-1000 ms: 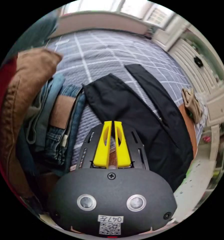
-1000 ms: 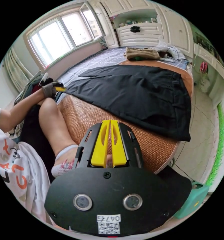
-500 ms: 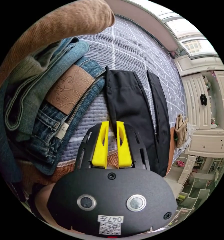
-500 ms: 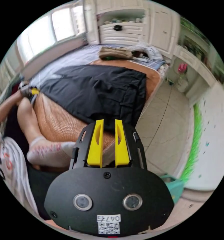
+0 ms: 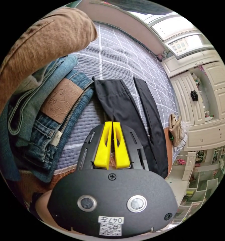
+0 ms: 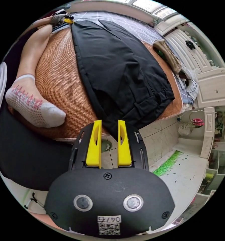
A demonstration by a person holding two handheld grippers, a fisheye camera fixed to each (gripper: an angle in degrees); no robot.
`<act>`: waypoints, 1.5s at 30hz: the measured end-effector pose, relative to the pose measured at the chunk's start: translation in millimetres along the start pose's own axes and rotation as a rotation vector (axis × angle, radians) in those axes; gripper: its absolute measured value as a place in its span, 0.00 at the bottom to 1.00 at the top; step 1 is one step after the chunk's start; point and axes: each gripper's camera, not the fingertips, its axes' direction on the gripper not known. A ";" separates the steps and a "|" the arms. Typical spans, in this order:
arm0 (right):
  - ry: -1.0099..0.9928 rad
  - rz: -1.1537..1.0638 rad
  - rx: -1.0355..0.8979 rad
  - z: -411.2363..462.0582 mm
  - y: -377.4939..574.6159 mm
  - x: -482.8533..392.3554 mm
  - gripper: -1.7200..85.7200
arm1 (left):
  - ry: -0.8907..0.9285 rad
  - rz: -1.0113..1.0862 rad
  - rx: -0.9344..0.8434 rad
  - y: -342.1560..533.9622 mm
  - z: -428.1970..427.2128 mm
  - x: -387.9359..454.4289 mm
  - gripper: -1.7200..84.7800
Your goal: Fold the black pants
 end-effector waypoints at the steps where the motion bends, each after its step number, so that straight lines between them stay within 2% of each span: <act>1: 0.001 -0.006 0.003 -2.2 -1.1 -0.1 0.08 | 0.004 0.011 0.009 -1.1 -1.7 2.4 0.01; 11: 0.007 -0.115 -0.070 -18.1 -19.3 -3.7 0.08 | -0.003 0.184 0.144 -20.8 -32.6 75.8 0.01; 17: -0.075 -0.080 -0.056 -22.4 -19.7 8.4 0.03 | -0.034 0.224 0.156 -40.8 -36.1 132.3 0.01; 22: -0.054 -0.018 -0.006 -56.2 -9.8 21.7 0.01 | -0.062 0.267 0.189 -55.5 -44.0 193.9 0.01; 28: -0.195 -0.032 0.086 -130.2 16.0 24.6 0.02 | -0.131 0.372 0.382 -57.7 -92.9 302.5 0.01; 33: -0.379 -0.104 0.159 -184.9 31.4 25.0 0.02 | -0.183 0.443 0.504 -75.6 -124.1 420.5 0.01; 37: -0.347 0.001 0.218 -199.3 27.4 70.2 0.02 | -0.234 0.509 0.458 -131.6 -103.3 535.4 0.01; 43: -0.259 0.283 0.251 -176.0 10.1 187.4 0.02 | -0.379 0.745 0.350 -220.3 -3.5 789.0 0.01; 45: -0.273 0.367 0.231 -147.8 -2.6 229.3 0.02 | -0.467 0.824 0.292 -244.4 61.9 886.3 0.01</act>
